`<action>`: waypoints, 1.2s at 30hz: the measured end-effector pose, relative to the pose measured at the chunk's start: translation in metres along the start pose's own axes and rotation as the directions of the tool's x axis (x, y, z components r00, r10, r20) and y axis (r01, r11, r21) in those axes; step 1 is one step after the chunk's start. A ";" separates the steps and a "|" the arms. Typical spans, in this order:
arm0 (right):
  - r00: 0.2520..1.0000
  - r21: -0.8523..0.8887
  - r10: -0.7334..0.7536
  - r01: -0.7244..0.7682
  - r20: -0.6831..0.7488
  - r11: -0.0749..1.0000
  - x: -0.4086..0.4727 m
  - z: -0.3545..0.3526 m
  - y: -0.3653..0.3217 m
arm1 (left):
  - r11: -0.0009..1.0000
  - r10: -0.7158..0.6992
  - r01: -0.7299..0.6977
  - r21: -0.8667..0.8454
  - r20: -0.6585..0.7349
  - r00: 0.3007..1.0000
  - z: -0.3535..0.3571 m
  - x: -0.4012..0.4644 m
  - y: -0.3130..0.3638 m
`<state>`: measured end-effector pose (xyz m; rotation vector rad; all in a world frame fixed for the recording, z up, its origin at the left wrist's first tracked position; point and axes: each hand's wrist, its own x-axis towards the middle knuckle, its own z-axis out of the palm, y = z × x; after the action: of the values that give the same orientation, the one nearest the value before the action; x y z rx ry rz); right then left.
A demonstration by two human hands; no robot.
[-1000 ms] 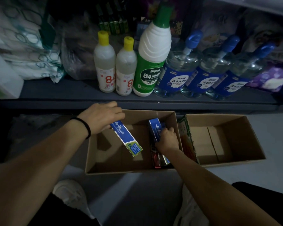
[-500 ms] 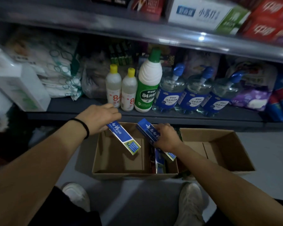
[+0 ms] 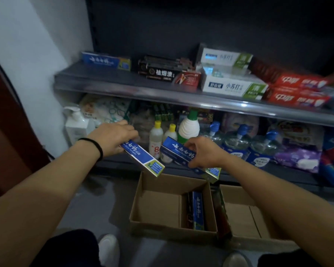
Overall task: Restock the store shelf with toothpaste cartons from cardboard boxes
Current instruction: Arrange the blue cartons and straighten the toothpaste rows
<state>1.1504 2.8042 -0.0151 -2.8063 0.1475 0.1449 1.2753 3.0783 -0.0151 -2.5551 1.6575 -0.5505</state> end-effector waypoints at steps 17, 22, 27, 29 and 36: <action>0.944 -0.247 -0.304 0.265 -0.133 0.932 0.080 -0.101 -0.124 | 0.939 -0.324 0.312 0.148 0.067 0.944 -0.097 -0.035 -0.083; 0.907 -0.337 -0.385 0.313 -0.171 0.888 0.123 -0.134 -0.164 | 0.921 -0.356 0.344 0.183 0.034 0.934 -0.107 -0.038 -0.107; 0.868 -0.419 -0.455 0.344 -0.198 0.840 0.171 -0.150 -0.197 | 0.927 -0.341 0.346 0.144 -0.059 0.938 -0.104 -0.038 -0.131; 0.851 -0.441 -0.484 0.361 -0.205 0.822 0.191 -0.150 -0.208 | 0.922 -0.350 0.354 0.155 -0.055 0.935 -0.100 -0.034 -0.139; 0.816 -0.523 -0.532 0.359 -0.226 0.773 0.263 -0.134 -0.227 | 0.908 -0.377 0.375 0.189 -0.023 0.926 -0.082 -0.017 -0.160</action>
<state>1.4481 2.9515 0.1517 -3.2044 -0.5676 -0.5339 1.3830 3.1734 0.0937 -2.7306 1.0426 -0.6724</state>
